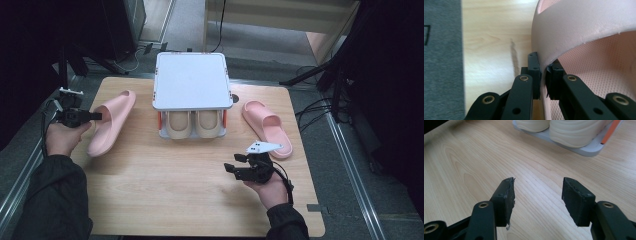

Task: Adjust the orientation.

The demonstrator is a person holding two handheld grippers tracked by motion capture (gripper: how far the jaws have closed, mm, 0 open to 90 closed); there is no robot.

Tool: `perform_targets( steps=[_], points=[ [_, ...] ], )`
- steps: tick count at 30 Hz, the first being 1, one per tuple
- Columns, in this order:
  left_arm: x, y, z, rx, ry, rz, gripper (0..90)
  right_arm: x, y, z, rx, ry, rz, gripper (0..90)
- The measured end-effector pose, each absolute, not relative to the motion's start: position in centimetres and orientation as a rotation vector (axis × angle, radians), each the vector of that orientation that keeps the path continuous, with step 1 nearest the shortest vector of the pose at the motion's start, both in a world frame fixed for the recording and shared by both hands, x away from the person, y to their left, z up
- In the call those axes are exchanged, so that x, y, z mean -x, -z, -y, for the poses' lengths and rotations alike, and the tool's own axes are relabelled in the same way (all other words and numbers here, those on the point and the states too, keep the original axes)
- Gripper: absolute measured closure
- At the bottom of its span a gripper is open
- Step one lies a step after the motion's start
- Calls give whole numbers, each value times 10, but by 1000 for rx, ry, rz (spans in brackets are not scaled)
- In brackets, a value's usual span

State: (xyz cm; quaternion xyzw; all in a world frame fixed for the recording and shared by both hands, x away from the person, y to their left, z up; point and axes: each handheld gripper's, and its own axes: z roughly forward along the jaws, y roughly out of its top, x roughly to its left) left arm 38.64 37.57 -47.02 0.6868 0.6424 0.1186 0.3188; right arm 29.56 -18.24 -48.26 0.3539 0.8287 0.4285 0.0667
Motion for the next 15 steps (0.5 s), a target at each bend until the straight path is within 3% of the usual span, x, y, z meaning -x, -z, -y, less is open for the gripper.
perform_targets(
  steps=[15],
  points=[
    [-337,458,-352,-1836,-246,-1603,837,-307,478,166,-999,-1338,-2540,447]
  ],
)
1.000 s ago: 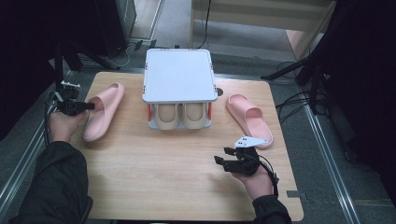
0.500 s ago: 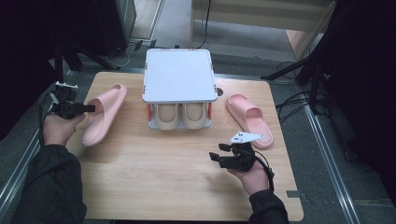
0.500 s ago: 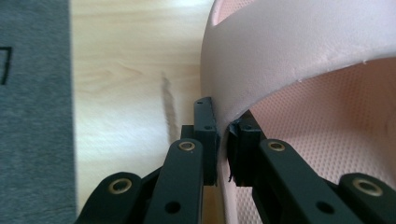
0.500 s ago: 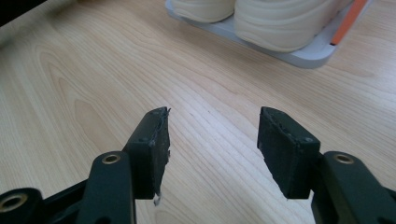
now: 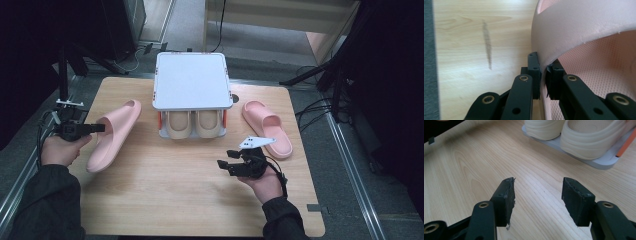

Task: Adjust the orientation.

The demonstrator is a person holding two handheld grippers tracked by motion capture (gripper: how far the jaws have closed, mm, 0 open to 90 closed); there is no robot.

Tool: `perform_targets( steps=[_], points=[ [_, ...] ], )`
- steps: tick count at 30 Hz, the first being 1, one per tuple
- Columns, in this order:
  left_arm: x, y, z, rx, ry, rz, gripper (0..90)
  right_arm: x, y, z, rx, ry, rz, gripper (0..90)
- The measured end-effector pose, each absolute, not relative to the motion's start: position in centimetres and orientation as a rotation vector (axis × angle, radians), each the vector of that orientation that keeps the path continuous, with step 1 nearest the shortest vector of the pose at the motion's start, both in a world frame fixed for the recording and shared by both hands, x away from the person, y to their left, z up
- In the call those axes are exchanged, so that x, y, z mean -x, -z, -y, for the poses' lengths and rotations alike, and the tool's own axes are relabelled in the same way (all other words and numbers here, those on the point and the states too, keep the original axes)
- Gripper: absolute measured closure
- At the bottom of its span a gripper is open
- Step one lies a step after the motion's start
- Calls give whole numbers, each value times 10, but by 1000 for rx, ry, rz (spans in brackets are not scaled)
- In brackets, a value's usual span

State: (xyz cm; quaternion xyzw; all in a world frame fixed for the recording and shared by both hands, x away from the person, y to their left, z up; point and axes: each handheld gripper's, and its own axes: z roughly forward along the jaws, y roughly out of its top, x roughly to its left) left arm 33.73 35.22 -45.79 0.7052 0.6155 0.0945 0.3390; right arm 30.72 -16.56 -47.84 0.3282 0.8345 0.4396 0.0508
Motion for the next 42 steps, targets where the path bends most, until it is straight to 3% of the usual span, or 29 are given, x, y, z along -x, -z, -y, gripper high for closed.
perform_targets(
  steps=[12,19,42],
  points=[
    [-299,466,-310,-1917,-180,-1510,836,-317,477,151,-974,-1361,-2574,452],
    [-284,463,-265,-2003,-133,-1381,834,-319,476,147,-995,-1376,-2582,454],
    [-298,486,-179,-2198,-69,-1168,797,-312,478,151,-1001,-1381,-2569,479]
  ],
)
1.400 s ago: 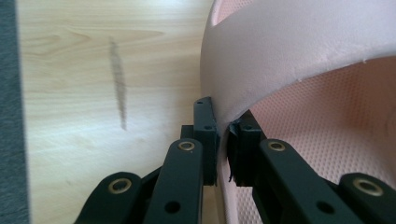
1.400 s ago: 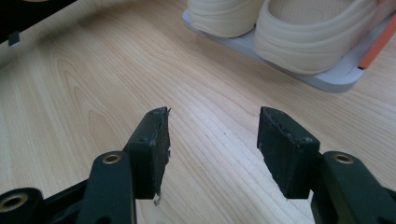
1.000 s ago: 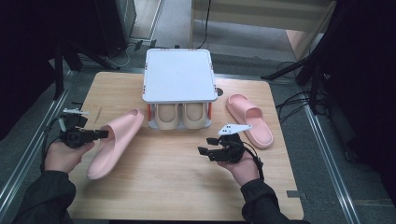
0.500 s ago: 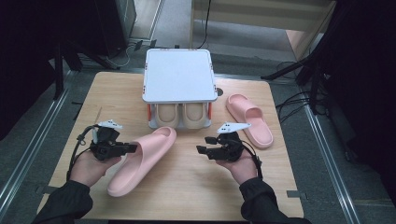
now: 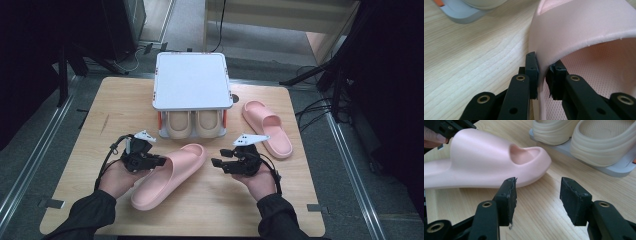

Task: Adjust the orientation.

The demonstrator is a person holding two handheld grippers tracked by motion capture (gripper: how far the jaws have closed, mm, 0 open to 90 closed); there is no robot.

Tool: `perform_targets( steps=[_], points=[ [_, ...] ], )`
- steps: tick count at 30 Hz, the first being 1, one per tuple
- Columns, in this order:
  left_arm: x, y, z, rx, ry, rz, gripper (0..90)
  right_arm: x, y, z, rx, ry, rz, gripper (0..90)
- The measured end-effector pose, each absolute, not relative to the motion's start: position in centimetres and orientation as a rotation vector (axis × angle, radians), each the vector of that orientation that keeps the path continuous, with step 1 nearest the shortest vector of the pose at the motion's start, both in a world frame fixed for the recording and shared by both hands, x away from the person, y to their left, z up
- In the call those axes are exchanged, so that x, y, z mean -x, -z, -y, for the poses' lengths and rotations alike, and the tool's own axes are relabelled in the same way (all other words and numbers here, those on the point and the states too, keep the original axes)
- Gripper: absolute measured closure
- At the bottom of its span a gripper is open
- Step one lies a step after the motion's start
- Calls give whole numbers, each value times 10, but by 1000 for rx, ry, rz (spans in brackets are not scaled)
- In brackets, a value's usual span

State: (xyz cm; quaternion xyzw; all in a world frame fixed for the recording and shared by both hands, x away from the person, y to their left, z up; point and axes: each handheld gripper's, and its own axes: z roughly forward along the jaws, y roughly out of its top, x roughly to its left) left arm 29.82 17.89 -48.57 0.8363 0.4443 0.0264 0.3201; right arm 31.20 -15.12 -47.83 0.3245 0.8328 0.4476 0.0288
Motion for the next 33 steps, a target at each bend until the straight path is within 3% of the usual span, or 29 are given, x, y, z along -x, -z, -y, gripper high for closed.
perform_targets(
  steps=[10,17,18,22,29,32,33],
  points=[
    [-301,492,-171,-2239,-23,-1122,740,-306,483,150,-1002,-1361,-2581,481],
    [-295,491,-171,-2281,22,-1064,633,-304,484,149,-1004,-1367,-2576,484],
    [-294,489,-175,-2259,72,-1042,586,-303,484,148,-1000,-1366,-2579,486],
    [-290,481,-185,-2202,74,-1007,551,-301,486,145,-991,-1365,-2584,497],
    [-290,479,-201,-2191,35,-1049,699,-297,490,139,-1009,-1382,-2579,578],
    [-295,487,-205,-2216,29,-1093,767,-293,496,133,-1031,-1394,-2598,710],
    [-295,487,-205,-2216,29,-1093,769,-293,496,133,-1031,-1394,-2598,710]
  ],
)
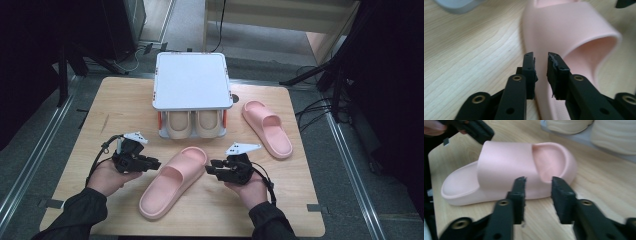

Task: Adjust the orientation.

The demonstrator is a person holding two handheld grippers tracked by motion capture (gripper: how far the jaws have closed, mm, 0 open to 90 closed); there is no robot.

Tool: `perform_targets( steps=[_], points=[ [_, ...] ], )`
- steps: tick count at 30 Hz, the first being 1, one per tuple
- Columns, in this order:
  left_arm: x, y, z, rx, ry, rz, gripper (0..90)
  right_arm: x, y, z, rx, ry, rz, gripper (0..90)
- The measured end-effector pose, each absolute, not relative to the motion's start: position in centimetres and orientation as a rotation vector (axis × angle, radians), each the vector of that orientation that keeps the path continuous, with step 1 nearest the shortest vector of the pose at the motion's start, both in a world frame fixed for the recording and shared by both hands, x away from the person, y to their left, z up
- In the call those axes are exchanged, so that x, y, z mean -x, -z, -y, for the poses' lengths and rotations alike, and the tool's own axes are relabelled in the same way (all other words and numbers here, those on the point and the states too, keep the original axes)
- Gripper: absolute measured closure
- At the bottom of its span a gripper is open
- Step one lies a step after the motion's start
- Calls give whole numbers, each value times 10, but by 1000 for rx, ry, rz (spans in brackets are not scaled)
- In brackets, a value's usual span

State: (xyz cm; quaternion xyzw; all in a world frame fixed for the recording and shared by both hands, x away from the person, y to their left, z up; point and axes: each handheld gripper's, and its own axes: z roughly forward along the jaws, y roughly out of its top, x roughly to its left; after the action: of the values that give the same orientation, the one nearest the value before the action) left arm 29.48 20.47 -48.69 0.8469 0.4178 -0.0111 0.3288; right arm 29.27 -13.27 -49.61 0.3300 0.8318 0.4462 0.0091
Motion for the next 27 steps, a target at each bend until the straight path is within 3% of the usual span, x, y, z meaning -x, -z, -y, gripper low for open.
perform_targets(
  steps=[3,4,27],
  points=[
    [-299,495,-206,-2230,40,-1120,784,-289,500,123,-1073,-1415,-2671,869],
    [-300,496,-206,-2230,47,-1123,785,-288,502,120,-1075,-1435,-2683,883],
    [-290,500,-187,-2163,40,-1152,788,-304,513,96,-1084,-1316,-2670,864]
  ],
)
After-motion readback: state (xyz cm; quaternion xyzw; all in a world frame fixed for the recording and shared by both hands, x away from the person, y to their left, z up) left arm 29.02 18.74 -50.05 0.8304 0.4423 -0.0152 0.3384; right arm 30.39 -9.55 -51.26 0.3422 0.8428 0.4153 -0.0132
